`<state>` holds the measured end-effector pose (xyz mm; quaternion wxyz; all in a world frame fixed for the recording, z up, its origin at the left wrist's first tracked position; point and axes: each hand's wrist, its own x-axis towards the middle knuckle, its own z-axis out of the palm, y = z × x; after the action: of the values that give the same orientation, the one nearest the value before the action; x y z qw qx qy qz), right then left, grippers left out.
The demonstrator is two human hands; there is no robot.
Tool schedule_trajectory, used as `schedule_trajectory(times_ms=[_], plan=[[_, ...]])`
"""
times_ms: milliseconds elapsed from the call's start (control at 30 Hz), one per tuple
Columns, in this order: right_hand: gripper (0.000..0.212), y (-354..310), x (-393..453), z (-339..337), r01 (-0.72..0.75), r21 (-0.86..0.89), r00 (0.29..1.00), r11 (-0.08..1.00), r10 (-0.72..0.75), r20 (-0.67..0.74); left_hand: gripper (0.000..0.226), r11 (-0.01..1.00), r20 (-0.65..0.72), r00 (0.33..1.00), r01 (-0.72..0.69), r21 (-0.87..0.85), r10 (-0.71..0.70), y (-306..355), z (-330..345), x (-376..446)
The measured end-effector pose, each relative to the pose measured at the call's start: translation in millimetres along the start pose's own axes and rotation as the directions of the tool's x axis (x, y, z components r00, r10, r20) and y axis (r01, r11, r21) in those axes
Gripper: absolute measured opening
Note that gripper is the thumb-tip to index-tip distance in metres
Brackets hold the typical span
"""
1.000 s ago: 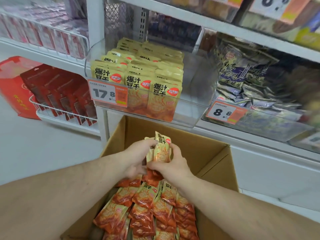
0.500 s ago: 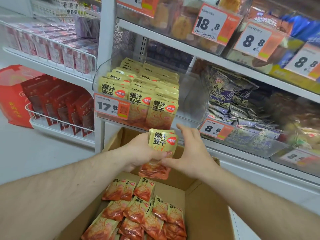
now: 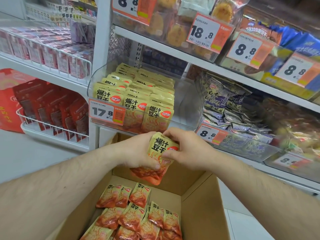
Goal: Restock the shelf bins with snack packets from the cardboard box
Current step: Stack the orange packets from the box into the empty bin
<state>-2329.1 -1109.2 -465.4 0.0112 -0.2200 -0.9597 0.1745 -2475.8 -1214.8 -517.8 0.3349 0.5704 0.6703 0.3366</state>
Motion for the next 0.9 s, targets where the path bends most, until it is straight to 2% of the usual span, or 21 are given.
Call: schedule_trajectory(times_ms=[167, 333, 433, 500, 533, 567, 633, 667, 767, 833, 900], plan=[[0.051, -5, 6, -7, -0.095, 0.091, 0.995, 0.991, 0.09, 0.053, 0.063, 0.995, -0.076, 0.997, -0.005, 0.104, 0.013, 9, 0, -1], [0.029, -11, 6, -18, -0.129, 0.014, 0.991, 0.991, 0.129, 0.046, 0.062, 0.989, -0.142, 0.989, -0.017, 0.145, 0.038, 17, -2, 1], [0.018, -15, 0, -36, -0.18, -0.014, 0.983, 0.984, 0.18, 0.017, 0.062, 0.995, -0.17, 0.983, -0.064, 0.072, 0.075, 27, -5, 2], [0.017, -19, -3, -61, -0.244, -0.021, 0.969, 0.97, 0.242, -0.046, 0.06, 0.992, -0.244, 0.962, -0.13, 0.003, 0.127, 34, -12, 3], [0.017, -18, -4, -76, -0.285, -0.017, 0.954, 0.958, 0.282, -0.1, 0.059, 0.986, -0.303, 0.938, -0.161, 0.042, 0.166, 36, -18, 4], [0.016, -16, -2, -91, -0.329, -0.016, 0.932, 0.944, 0.322, -0.166, 0.056, 0.975, -0.368, 0.905, -0.166, 0.15, 0.211, 36, -23, 6], [0.018, -12, 6, -113, -0.409, -0.02, 0.875, 0.912, 0.386, -0.292, 0.052, 0.892, -0.466, 0.827, -0.092, 0.442, 0.316, 32, -31, 12], [0.02, -10, 13, -120, -0.436, -0.042, 0.853, 0.899, 0.398, -0.338, 0.05, 0.832, -0.475, 0.808, -0.034, 0.554, 0.349, 29, -31, 17], [0.02, -4, 41, -128, -0.489, -0.163, 0.826, 0.857, 0.394, -0.403, 0.051, 0.708, -0.42, 0.84, 0.061, 0.704, 0.344, 18, -23, 29], [0.016, 0, 63, -126, -0.507, -0.19, 0.819, 0.841, 0.401, -0.411, 0.052, 0.678, -0.382, 0.868, 0.075, 0.732, 0.316, 14, -18, 36], [0.011, 7, 87, -119, -0.53, -0.184, 0.813, 0.828, 0.435, -0.388, 0.051, 0.662, -0.375, 0.87, 0.077, 0.746, 0.321, 9, -17, 42]])
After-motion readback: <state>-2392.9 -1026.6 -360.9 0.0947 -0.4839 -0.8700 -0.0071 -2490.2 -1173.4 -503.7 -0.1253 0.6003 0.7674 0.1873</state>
